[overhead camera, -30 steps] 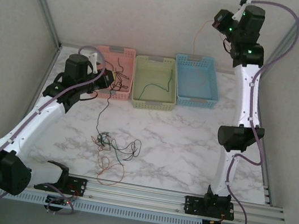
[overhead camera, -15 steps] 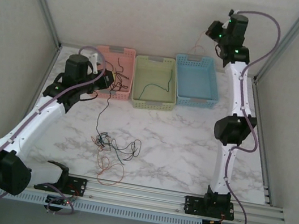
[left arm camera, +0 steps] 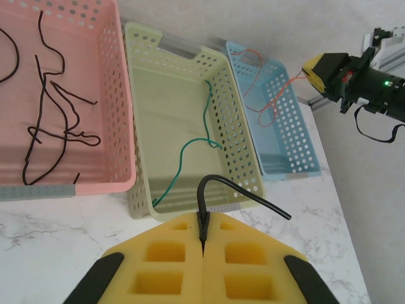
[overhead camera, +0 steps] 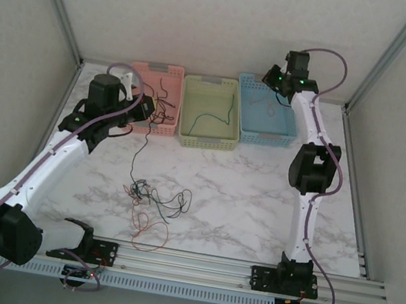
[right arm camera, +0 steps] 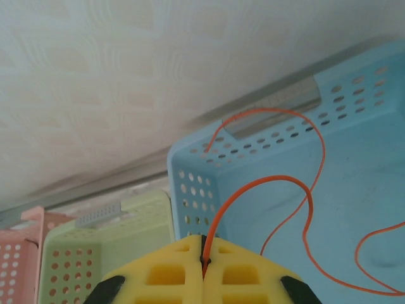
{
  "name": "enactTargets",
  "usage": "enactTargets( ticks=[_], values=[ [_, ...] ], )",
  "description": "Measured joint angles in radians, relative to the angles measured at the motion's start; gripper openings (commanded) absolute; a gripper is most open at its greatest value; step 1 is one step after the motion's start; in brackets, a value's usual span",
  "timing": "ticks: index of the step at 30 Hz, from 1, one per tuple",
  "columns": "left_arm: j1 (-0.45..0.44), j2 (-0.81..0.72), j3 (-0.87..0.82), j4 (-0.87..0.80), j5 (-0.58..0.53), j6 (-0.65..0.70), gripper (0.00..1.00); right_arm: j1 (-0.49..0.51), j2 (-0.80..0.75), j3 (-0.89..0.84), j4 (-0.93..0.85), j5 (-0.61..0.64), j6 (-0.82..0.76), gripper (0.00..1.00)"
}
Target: Untangle the cables
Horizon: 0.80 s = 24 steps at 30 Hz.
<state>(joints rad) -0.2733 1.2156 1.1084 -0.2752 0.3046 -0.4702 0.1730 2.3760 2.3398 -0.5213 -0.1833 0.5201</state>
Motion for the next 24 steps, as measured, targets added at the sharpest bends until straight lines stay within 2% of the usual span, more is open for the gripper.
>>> enactTargets(
  ticks=[2, 3, 7, 10, 14, 19, 24],
  values=[
    [0.0, 0.0, 0.0, 0.0, 0.0, 0.0, 0.0, 0.003, 0.0, -0.007, -0.011, -0.013, 0.002, 0.46],
    [0.0, 0.0, 0.0, 0.0, 0.0, 0.0, 0.0, 0.004, 0.0, -0.007, -0.021, -0.02, -0.001, 0.53],
    [0.0, 0.0, 0.0, 0.0, 0.0, 0.0, 0.0, 0.012, 0.001, -0.013, -0.065, -0.011, -0.018, 0.65],
    [0.0, 0.0, 0.0, 0.0, 0.001, -0.001, 0.0, 0.02, -0.037, -0.097, -0.07, 0.026, -0.035, 0.66],
    [0.0, 0.0, 0.0, -0.014, 0.0, -0.006, 0.0, 0.035, -0.189, -0.335, -0.056, 0.045, -0.046, 0.65],
    [0.0, 0.0, 0.0, -0.042, -0.003, -0.02, 0.0, 0.088, -0.522, -0.673, 0.034, 0.008, -0.062, 0.62],
    [0.0, -0.03, -0.029, -0.073, -0.008, -0.027, 0.0, 0.241, -0.832, -0.972, 0.164, -0.073, -0.092, 0.61]
  ],
)
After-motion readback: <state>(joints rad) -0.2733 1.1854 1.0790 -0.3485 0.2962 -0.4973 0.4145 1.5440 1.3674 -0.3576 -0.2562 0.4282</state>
